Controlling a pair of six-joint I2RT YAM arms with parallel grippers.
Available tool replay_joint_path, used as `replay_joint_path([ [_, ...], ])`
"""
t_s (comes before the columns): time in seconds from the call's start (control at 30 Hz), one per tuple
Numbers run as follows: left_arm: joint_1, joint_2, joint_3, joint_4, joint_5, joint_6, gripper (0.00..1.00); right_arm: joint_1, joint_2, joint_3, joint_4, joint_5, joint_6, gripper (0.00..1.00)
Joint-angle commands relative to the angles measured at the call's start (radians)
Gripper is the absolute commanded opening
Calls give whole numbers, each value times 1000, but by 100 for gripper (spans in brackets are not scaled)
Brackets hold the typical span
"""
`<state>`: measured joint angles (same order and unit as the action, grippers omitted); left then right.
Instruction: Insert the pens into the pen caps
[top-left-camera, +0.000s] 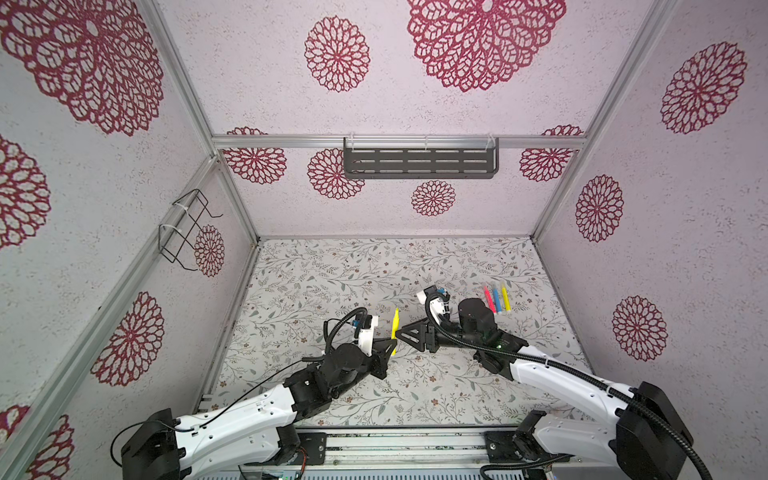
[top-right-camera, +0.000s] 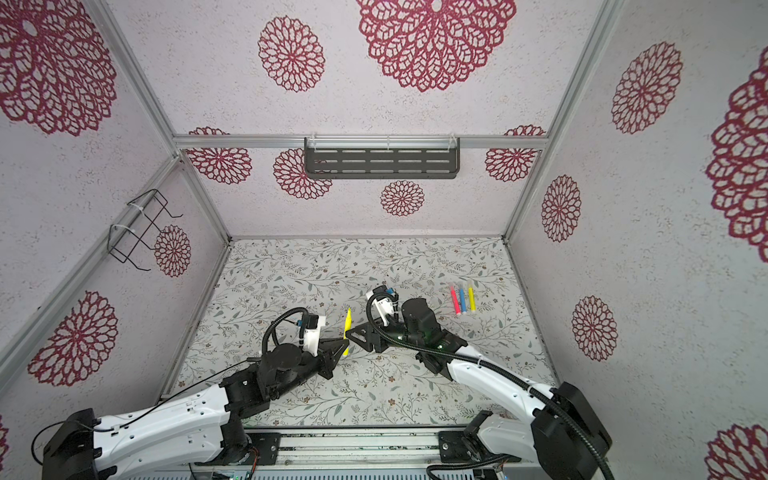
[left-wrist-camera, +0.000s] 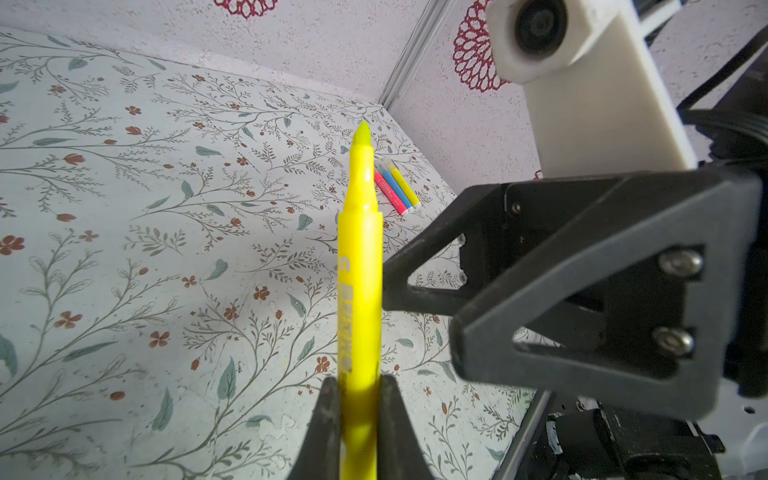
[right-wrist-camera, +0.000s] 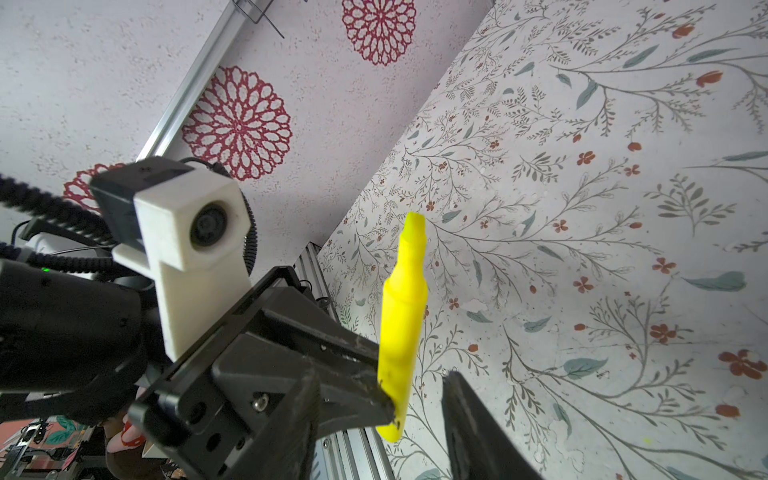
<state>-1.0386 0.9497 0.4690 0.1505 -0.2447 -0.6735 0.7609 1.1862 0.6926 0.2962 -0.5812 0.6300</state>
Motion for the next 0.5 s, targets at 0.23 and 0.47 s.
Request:
replay_joint_path([
  [0.23, -28, 12, 31, 58, -23, 9, 5, 12, 27, 48, 67, -12, 16, 42],
  [0.47, -32, 14, 29, 74, -21, 9, 5, 21, 26, 45, 69, -8, 18, 30],
])
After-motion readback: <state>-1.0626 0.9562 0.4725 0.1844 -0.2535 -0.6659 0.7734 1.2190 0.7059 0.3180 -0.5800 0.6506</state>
